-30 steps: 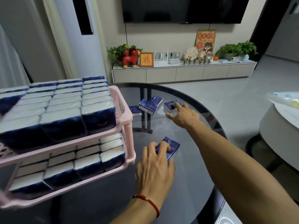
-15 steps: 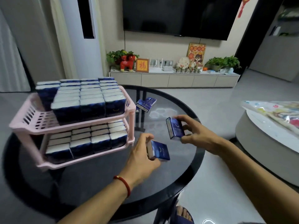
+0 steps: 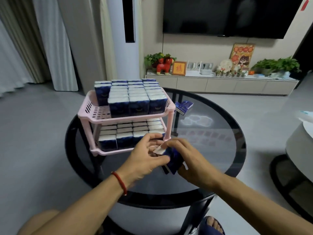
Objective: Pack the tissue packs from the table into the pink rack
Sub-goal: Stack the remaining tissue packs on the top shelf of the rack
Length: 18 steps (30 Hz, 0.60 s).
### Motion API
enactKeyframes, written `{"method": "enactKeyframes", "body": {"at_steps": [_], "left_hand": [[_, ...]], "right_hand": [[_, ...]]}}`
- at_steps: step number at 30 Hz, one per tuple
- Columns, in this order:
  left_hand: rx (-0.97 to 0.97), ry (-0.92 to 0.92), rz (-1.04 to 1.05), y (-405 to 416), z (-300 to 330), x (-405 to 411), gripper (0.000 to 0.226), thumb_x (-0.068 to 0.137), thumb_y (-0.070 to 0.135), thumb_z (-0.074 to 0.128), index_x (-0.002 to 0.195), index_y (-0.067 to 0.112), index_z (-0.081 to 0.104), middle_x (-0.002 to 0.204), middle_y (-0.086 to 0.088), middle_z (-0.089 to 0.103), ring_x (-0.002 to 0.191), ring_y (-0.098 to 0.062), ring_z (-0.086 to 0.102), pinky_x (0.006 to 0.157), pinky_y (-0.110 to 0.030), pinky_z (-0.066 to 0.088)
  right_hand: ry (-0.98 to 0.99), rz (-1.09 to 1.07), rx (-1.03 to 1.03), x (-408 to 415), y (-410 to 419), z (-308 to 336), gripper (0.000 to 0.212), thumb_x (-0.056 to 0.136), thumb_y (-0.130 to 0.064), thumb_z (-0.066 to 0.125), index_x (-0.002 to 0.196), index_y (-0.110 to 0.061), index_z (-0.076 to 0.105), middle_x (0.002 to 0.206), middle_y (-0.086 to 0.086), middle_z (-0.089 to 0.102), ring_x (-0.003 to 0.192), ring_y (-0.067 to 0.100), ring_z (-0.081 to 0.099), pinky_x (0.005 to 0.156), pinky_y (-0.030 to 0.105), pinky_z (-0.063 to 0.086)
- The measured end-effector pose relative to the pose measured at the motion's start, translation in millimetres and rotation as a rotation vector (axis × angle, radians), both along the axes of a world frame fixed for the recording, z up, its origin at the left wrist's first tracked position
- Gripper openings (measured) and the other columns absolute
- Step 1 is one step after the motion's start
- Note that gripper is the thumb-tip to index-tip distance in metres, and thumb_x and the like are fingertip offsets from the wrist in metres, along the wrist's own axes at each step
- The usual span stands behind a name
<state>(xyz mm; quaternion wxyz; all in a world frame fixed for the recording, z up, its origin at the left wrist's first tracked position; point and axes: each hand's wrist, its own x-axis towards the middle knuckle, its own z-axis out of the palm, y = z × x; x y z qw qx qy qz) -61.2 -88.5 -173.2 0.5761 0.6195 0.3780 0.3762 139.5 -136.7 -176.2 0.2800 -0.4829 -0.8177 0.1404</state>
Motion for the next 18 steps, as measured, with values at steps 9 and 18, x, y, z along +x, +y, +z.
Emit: {"method": "enactKeyframes", "body": {"at_steps": [9, 18], "left_hand": [[0.345, 0.496, -0.049, 3.9, -7.5, -39.1, 0.071, 0.072, 0.022, 0.077, 0.135, 0.038, 0.048, 0.128, 0.017, 0.060, 0.119, 0.000, 0.061, 0.105, -0.030, 0.050], [0.555, 0.495, 0.098, -6.2, 14.8, -53.5, 0.044, 0.075, 0.019, 0.084, 0.112, 0.031, 0.062, 0.110, 0.015, 0.068, 0.103, -0.004, 0.065, 0.090, -0.027, 0.054]], "right_hand": [[0.134, 0.046, -0.157, -21.6, 13.6, -5.3, 0.060, 0.096, -0.030, 0.068, 0.147, -0.038, 0.036, 0.134, -0.015, 0.057, 0.117, 0.006, 0.058, 0.090, 0.033, 0.058], [0.164, 0.031, -0.016, -39.8, 21.7, 7.1, 0.047, 0.093, -0.042, 0.070, 0.135, -0.028, 0.051, 0.122, -0.018, 0.062, 0.110, 0.007, 0.062, 0.083, 0.031, 0.058]]}}
